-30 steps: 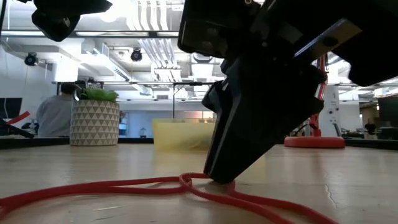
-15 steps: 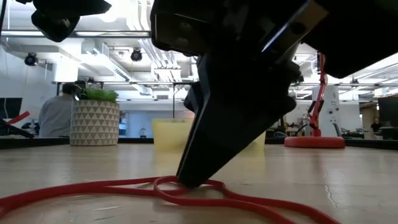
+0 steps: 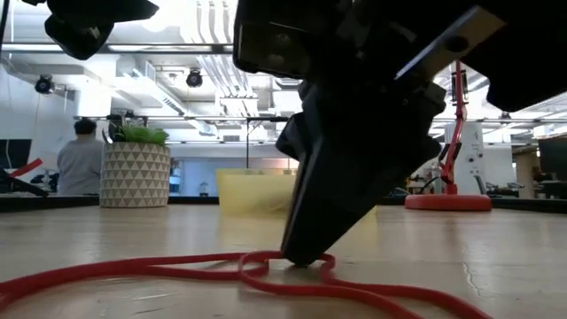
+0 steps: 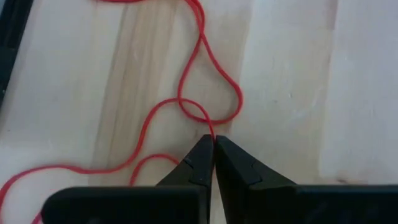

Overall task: Pick and place rubber bands into bin
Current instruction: Put the red rubber band into the yellow bin

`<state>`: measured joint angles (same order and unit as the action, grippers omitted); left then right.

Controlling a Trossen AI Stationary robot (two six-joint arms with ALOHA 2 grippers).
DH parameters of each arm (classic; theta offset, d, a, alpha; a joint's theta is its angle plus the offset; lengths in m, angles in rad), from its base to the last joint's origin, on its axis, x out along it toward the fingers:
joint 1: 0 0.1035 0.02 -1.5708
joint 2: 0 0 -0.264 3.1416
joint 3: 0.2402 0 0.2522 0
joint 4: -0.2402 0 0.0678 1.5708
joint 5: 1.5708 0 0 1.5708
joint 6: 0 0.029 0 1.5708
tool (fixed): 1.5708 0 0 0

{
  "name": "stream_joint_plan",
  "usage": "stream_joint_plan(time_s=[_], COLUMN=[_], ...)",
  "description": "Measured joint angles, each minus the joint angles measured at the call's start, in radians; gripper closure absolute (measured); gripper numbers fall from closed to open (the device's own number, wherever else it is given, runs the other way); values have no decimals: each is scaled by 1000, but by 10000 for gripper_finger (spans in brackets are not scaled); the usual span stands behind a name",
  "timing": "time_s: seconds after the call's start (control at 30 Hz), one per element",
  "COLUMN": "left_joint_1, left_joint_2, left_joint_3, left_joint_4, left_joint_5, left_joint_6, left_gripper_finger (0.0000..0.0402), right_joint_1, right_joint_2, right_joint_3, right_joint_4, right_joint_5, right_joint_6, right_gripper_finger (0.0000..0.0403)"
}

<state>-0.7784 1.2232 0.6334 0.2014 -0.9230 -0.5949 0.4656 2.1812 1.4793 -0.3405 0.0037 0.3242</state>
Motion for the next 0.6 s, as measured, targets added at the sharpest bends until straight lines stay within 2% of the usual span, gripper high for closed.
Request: stream_joint_plan(time_s=[0.6], left_joint_1=[0], left_joint_2=[0], left_joint_3=[2], left_joint_4=[1], left_joint_5=[0], left_joint_6=[0], left_gripper_finger=[320], right_joint_1=[-1], right_joint_2=[-113], right_joint_3=[3], right_joint_4=[1], right_joint_5=[79], right_joint_6=[-5], right_gripper_finger=[395])
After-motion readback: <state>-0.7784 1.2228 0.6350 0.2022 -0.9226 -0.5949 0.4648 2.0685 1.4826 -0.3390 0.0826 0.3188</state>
